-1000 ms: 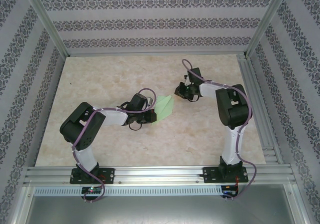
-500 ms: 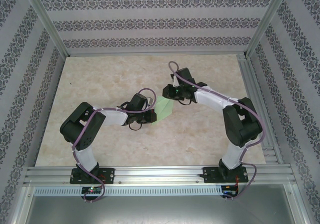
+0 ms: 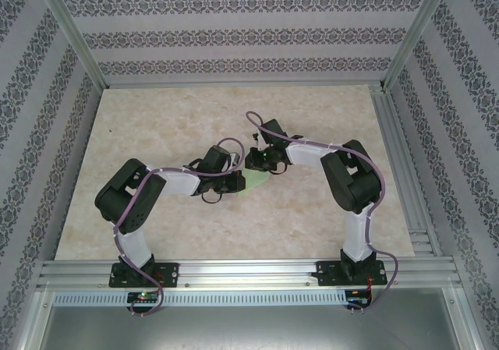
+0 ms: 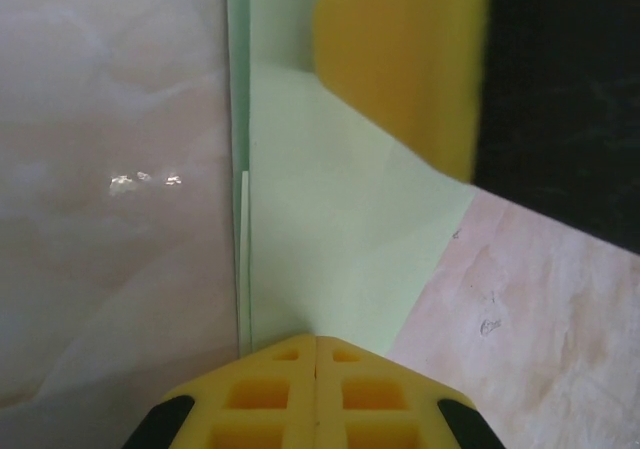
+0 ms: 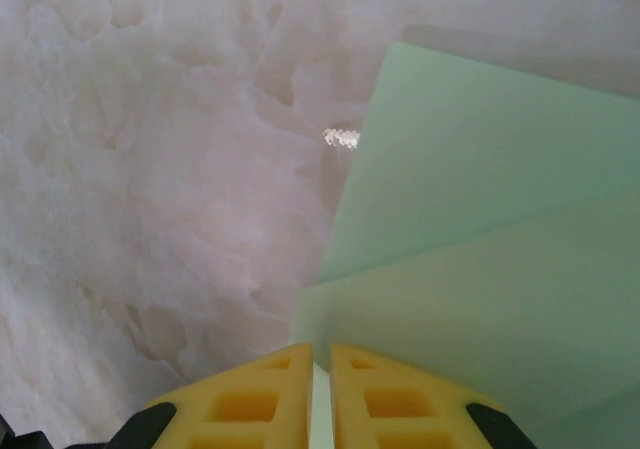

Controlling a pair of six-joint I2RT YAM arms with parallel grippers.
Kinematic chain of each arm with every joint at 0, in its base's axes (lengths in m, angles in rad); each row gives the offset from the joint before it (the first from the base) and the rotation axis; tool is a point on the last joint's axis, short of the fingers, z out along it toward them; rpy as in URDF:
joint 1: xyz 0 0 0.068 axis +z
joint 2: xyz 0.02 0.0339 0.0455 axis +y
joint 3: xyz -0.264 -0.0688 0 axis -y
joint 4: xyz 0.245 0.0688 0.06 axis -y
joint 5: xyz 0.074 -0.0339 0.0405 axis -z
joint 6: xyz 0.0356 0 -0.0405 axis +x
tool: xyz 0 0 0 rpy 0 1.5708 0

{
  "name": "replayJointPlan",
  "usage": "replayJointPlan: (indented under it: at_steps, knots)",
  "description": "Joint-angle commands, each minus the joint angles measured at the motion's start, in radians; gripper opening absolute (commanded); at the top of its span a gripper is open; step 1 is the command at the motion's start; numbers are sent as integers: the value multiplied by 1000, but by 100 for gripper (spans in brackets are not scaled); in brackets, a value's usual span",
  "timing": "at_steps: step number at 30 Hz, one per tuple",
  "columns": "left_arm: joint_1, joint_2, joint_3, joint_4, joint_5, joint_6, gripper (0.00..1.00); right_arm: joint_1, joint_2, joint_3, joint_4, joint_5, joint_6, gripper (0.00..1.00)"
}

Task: Fold a paper plane with a square sheet of paper (pick it up from the middle)
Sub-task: Fourth fold the wing at the center of the table.

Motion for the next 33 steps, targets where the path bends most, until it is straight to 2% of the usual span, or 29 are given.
replayJointPlan:
  at_steps: [1,14,24,33]
  knots:
    - [-10,71,-20,-156,6,38,5,-23,31,36,43,-33,5,13]
    - [-10,45,-37,-176,0,36,5,-146,91,58,56,-21,-36,12]
    - [-12,43,-42,-168,6,35,5,-238,145,52,183,-9,-17,11]
    - [-13,37,-38,-170,4,35,5,-269,98,116,110,38,-60,11]
